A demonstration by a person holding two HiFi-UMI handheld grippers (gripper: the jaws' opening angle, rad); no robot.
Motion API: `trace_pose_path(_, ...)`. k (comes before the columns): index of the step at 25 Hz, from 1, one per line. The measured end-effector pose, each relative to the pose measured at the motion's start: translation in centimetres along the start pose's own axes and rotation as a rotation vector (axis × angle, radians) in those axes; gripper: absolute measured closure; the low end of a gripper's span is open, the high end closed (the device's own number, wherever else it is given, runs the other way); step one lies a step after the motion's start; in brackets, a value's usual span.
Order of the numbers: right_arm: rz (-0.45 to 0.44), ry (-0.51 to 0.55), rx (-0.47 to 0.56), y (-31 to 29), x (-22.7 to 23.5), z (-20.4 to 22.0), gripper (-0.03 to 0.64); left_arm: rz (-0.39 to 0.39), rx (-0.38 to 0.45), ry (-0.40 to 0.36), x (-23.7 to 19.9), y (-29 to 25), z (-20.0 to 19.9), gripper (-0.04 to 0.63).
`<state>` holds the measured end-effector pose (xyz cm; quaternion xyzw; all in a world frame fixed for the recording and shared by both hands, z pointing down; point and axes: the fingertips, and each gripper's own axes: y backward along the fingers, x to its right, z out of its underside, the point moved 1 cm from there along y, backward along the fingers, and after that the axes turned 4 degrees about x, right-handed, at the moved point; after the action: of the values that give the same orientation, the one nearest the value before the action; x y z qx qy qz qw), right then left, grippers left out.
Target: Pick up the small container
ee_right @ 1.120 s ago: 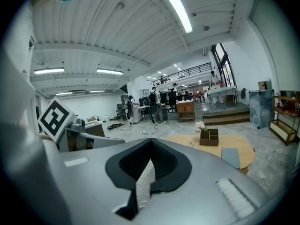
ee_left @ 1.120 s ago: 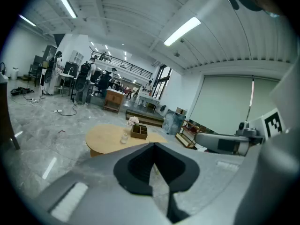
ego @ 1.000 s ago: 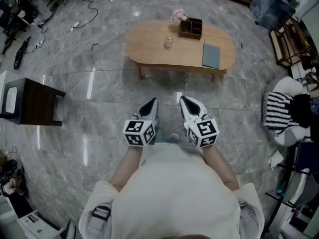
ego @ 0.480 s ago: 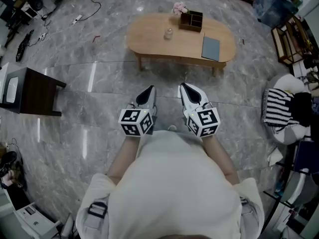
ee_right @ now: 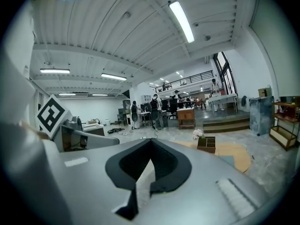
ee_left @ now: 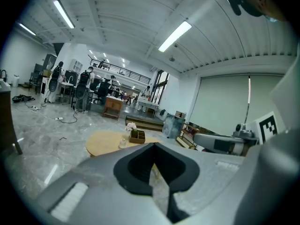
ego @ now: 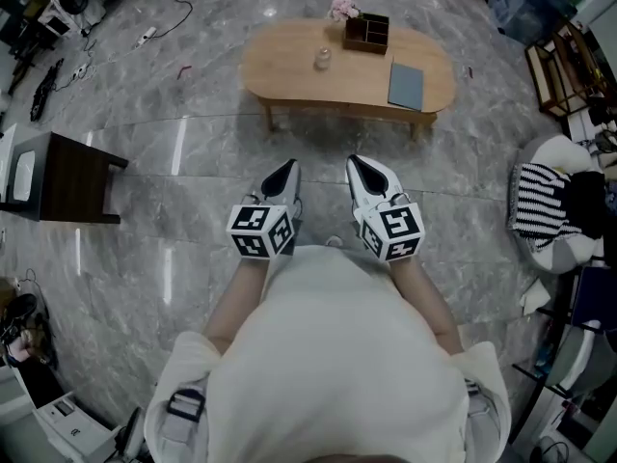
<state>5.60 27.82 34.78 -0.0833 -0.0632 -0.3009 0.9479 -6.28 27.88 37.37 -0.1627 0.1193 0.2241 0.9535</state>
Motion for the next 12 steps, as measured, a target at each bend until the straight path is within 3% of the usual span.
trace_pose_path(12,0.037,-0.06,-0.011,-1.3,1.1,0.5,0.618,-0.003,-0.014,0.024,-0.8,-0.9,0.0,0.594)
